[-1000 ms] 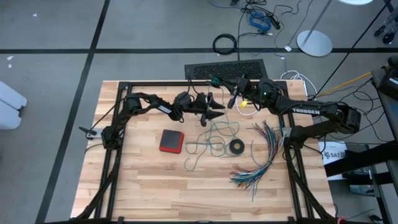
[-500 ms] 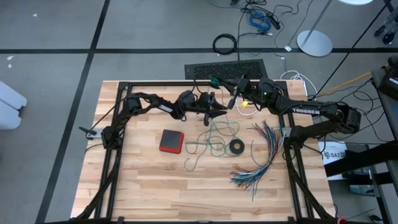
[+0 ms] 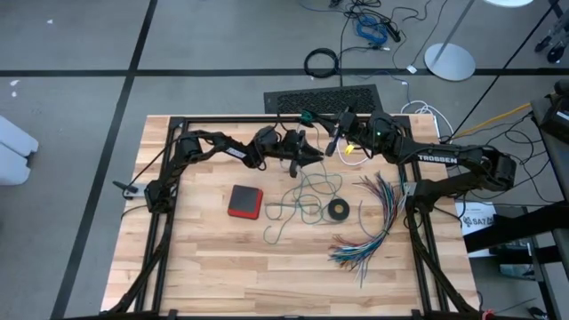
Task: Coiling cords
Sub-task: Coil the green wire cable on the spool
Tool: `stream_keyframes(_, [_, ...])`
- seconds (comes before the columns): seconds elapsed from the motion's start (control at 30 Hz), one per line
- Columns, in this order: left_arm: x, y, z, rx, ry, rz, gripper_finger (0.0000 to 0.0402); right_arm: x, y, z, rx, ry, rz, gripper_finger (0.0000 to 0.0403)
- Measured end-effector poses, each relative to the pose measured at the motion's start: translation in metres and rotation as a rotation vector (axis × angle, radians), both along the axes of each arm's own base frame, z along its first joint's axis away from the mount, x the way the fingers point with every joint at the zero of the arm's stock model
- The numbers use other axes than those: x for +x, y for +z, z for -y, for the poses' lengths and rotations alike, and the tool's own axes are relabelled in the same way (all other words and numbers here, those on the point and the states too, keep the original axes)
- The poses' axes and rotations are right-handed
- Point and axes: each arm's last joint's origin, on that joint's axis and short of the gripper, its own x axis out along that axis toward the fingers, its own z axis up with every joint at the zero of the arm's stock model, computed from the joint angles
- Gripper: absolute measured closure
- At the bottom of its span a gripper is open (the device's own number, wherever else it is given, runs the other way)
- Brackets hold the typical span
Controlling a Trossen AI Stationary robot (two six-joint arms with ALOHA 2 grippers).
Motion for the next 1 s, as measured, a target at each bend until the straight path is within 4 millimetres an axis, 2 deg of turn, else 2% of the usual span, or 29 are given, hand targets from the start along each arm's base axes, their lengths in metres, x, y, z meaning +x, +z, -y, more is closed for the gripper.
stream_keyframes(0.3, [0.0, -0.004, -0.002, 0.027, 0.01, -0.03, 0.0391, 0.0, 0.0, 0.0, 0.002, 0.0, -0.004, 0.0403])
stream_keyframes(0.43, [-0.003, -0.006, -0.01, 0.017, 0.065, -0.044, 0.0396, 0.0, -0.002, 0.0, 0.007, 0.0, -0.014, 0.0403])
stream_keyframes(0.67, [-0.015, -0.007, -0.037, -0.065, 0.14, -0.072, 0.0399, 0.0, -0.005, 0.0, 0.017, -0.001, -0.046, 0.0403])
stream_keyframes(1.0, [-0.041, 0.009, -0.067, -0.102, 0.227, -0.132, 0.0401, -0.001, -0.009, 0.002, 0.016, -0.015, -0.096, 0.0403])
